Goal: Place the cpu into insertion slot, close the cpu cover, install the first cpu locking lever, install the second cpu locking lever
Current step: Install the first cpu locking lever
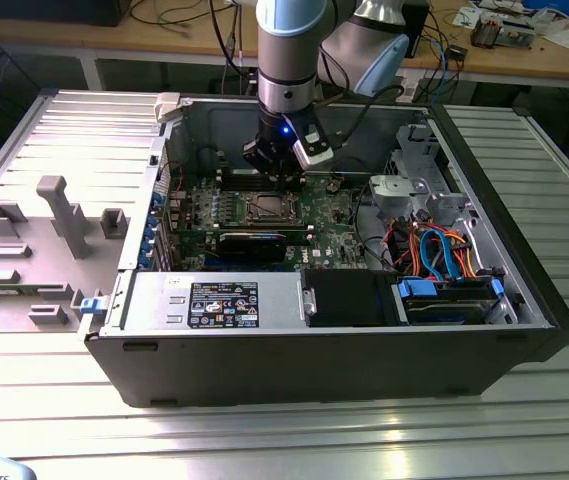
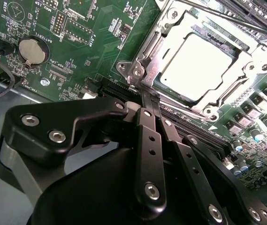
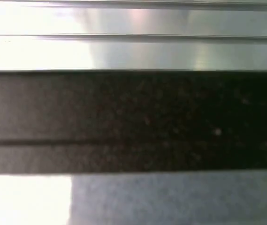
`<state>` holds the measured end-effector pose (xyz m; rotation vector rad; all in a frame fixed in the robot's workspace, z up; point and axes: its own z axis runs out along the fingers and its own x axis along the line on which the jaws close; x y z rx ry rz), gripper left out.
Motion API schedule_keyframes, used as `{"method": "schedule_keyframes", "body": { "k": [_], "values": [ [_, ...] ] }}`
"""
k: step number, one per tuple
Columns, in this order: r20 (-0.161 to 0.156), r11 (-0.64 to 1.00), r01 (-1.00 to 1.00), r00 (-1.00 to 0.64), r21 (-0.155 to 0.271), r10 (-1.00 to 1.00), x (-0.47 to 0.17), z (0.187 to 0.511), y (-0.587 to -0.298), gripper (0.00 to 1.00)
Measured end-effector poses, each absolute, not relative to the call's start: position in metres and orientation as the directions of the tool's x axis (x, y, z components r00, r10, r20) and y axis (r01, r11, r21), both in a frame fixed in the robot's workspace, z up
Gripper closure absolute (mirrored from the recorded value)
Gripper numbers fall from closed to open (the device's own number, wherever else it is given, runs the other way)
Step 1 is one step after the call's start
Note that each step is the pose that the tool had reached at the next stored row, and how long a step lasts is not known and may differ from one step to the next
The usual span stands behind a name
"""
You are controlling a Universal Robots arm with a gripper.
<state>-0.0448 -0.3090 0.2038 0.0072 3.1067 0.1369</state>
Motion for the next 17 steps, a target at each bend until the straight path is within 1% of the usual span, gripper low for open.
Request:
{"method": "schedule_keyframes", "body": {
  "k": [17],
  "values": [
    [-0.031, 0.996, 0.003, -0.999, 0.088, 0.006, -0.0447, 0.2044, -0.311, 0.89]
  ]
}}
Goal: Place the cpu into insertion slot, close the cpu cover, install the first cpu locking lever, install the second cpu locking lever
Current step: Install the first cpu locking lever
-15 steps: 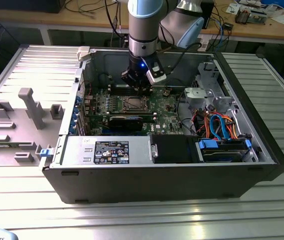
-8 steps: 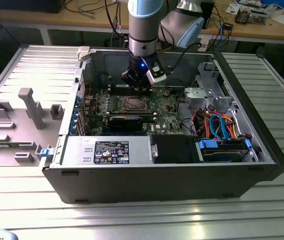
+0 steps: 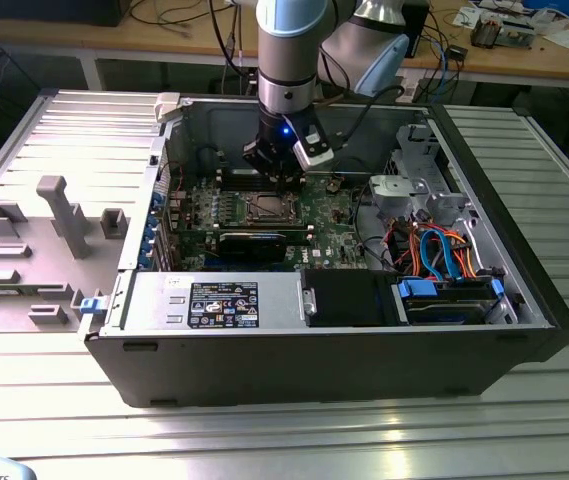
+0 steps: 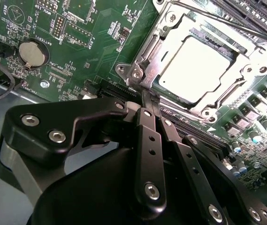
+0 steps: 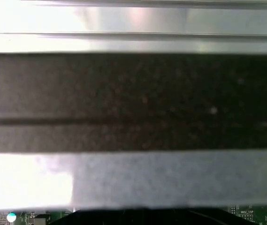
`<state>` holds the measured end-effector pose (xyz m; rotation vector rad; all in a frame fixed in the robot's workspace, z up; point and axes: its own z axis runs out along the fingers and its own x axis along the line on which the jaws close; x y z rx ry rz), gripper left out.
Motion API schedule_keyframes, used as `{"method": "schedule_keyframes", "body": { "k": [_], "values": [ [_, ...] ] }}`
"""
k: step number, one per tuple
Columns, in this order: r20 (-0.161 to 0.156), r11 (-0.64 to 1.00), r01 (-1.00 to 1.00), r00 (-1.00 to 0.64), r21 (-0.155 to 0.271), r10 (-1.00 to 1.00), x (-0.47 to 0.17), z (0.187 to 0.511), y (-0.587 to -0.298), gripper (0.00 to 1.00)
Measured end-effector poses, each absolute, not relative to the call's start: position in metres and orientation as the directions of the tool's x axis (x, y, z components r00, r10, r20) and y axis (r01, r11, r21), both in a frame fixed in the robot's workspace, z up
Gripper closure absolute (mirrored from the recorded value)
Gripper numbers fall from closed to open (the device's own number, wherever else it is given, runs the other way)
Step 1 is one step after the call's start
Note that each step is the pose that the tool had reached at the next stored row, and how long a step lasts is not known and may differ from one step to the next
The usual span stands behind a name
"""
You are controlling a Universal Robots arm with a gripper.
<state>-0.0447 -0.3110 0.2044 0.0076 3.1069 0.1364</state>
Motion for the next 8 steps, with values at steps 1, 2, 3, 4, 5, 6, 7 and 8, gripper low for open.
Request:
{"method": "schedule_keyframes", "body": {
  "k": [1, 2, 3, 4, 5, 6, 7, 8],
  "values": [
    [-0.031, 0.996, 0.003, -0.999, 0.087, 0.006, -0.0446, 0.2037, -0.3113, 0.89],
    [-0.032, 0.996, 0.003, -0.999, 0.088, 0.006, -0.0445, 0.2026, -0.3112, 0.89],
    [-0.032, 0.996, 0.003, -0.999, 0.089, 0.006, -0.0442, 0.2013, -0.3111, 0.89],
    [-0.032, 0.996, 0.003, -0.999, 0.088, 0.006, -0.0442, 0.2008, -0.3112, 0.89],
    [-0.031, 0.996, 0.003, -0.999, 0.088, 0.006, -0.0442, 0.2007, -0.3112, 0.89],
    [-0.031, 0.996, 0.003, -0.999, 0.09, 0.006, -0.0442, 0.2008, -0.3114, 0.89],
    [-0.031, 0.995, 0.003, -0.999, 0.099, 0.006, -0.0442, 0.2008, -0.3114, 0.89],
    [-0.031, 0.995, 0.003, -0.999, 0.103, 0.007, -0.0442, 0.2007, -0.3113, 0.89]
  ]
}}
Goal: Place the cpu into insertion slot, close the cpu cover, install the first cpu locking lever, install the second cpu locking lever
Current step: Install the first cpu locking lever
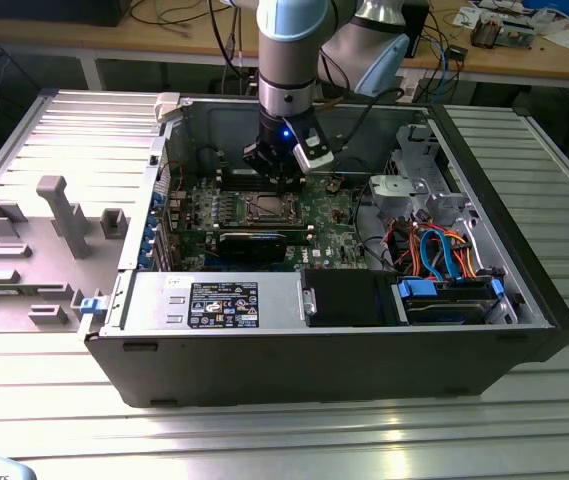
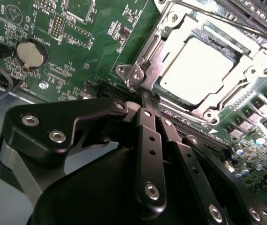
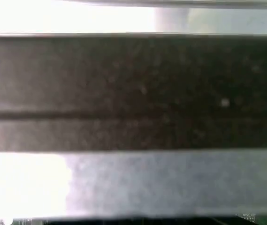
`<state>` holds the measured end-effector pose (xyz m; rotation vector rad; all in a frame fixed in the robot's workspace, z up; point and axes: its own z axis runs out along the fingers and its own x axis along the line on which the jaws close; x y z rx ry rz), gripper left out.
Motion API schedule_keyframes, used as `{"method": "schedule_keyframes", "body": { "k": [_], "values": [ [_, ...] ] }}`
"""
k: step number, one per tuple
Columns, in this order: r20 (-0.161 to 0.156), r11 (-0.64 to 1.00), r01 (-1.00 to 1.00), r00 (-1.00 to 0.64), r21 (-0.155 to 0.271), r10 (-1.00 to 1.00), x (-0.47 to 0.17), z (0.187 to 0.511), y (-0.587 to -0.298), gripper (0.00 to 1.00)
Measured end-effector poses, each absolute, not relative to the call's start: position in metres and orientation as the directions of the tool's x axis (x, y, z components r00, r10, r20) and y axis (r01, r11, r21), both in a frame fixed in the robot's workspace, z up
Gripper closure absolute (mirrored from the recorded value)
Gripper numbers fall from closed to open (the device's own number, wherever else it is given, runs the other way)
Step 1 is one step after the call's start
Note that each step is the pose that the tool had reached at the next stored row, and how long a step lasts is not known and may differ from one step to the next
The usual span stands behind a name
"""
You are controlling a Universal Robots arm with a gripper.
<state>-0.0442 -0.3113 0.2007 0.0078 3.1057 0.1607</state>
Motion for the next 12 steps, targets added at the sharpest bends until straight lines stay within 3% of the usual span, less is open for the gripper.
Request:
{"method": "schedule_keyframes", "body": {
  "k": [12],
  "values": [
    [-0.031, 0.994, 0.003, -0.999, 0.108, 0.007, -0.044, 0.215, -0.32, 0.89]
  ]
}}
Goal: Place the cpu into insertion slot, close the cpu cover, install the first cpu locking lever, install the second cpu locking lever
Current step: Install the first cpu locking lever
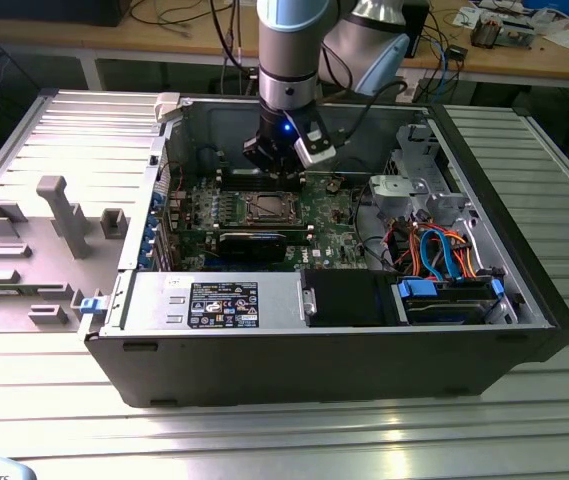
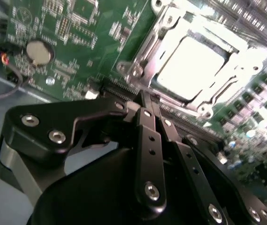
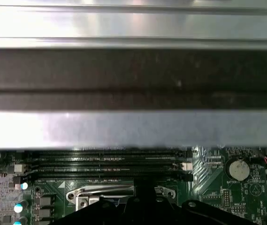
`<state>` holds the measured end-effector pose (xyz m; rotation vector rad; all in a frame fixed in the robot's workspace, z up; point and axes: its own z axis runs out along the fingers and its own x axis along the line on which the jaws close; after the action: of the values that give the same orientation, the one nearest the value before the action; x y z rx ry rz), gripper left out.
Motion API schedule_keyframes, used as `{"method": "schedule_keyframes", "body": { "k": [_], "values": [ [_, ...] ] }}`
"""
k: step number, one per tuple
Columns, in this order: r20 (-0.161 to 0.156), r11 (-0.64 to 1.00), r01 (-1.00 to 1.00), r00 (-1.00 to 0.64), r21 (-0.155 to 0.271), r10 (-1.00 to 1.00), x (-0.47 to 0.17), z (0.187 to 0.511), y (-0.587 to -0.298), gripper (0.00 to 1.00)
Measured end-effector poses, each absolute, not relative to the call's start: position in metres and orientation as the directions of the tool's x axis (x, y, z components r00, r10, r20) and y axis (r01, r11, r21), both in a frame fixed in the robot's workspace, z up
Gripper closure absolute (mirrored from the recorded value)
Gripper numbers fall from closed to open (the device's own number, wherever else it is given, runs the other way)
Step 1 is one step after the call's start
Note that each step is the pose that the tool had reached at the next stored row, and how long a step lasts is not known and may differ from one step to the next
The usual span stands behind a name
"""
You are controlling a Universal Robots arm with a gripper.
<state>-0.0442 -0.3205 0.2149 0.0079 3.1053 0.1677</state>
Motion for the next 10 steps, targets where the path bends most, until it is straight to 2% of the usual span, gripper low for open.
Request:
{"method": "schedule_keyframes", "body": {
  "k": [10],
  "values": [
    [-0.031, 0.994, 0.003, -0.999, 0.108, 0.007, -0.0442, 0.2149, -0.3235, 0.89]
  ]
}}
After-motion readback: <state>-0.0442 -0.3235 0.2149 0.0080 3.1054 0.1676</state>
